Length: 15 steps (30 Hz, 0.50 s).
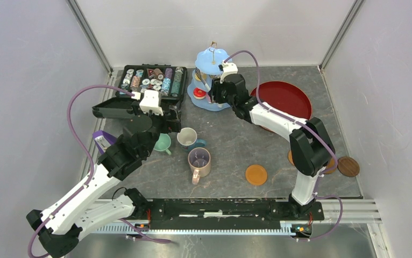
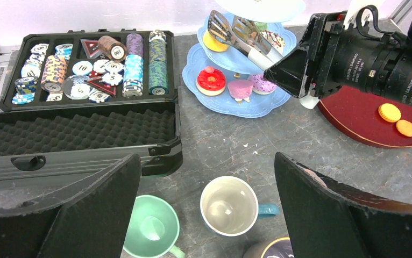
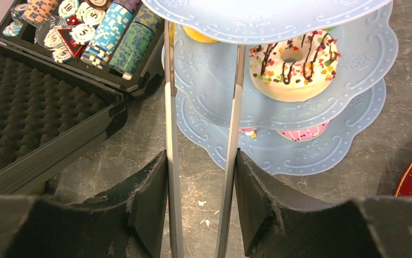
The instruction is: Serve the afternoon tea
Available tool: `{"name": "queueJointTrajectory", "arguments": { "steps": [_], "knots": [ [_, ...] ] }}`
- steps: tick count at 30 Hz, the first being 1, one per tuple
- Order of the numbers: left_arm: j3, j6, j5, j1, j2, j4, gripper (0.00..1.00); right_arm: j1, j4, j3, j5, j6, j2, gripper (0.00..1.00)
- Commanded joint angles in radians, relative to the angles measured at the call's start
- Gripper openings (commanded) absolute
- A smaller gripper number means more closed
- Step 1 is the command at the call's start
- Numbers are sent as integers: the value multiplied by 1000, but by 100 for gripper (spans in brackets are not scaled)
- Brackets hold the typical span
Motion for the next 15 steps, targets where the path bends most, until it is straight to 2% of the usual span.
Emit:
{"name": "queueJointTrajectory", "arguments": {
  "steps": [1,8,15],
  "knots": [
    [1,2,5,5,-3,44,99,9,42,-10,-1,-15,-70,50],
    [2,3,6,5,1,43,99,14,20,-90,-51,-15,-135,49],
    [5,-1,19,5,4,40,99,23,7,-230,-61,-27,-266,49]
  ]
}}
